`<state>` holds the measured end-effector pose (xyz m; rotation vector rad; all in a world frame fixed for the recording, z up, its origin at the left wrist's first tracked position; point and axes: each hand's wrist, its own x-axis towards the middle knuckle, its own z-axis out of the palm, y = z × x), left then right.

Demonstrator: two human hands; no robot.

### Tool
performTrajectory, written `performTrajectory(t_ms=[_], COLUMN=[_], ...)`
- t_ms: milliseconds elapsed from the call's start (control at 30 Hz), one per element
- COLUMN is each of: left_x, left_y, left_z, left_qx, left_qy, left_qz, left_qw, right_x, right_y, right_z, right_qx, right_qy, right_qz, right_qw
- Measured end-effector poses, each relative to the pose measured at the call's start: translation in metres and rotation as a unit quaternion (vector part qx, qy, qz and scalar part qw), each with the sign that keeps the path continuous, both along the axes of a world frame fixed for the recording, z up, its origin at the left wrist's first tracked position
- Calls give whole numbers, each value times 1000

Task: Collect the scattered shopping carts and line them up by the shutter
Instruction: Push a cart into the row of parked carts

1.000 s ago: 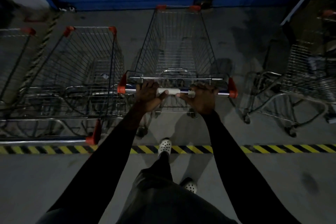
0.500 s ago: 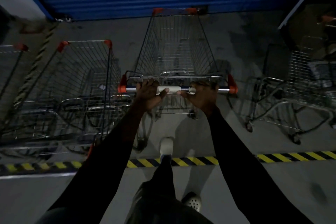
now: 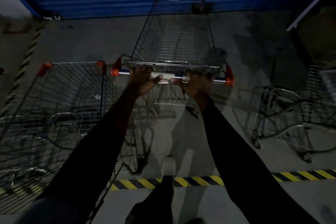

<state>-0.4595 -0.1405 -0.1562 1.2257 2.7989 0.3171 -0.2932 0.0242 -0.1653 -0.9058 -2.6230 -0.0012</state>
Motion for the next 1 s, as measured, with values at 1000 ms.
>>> performTrajectory(t_ms=[1000], left_x=[308], left_y=[-226], left_z=[1], left_qx=[28], left_qy=[-1], left_qz=[45], left_qw=[999], right_x=[289], right_y=[-206], right_z=[4], right_qx=[-4], right_qy=[99], right_qz=[79], right_qw=[992])
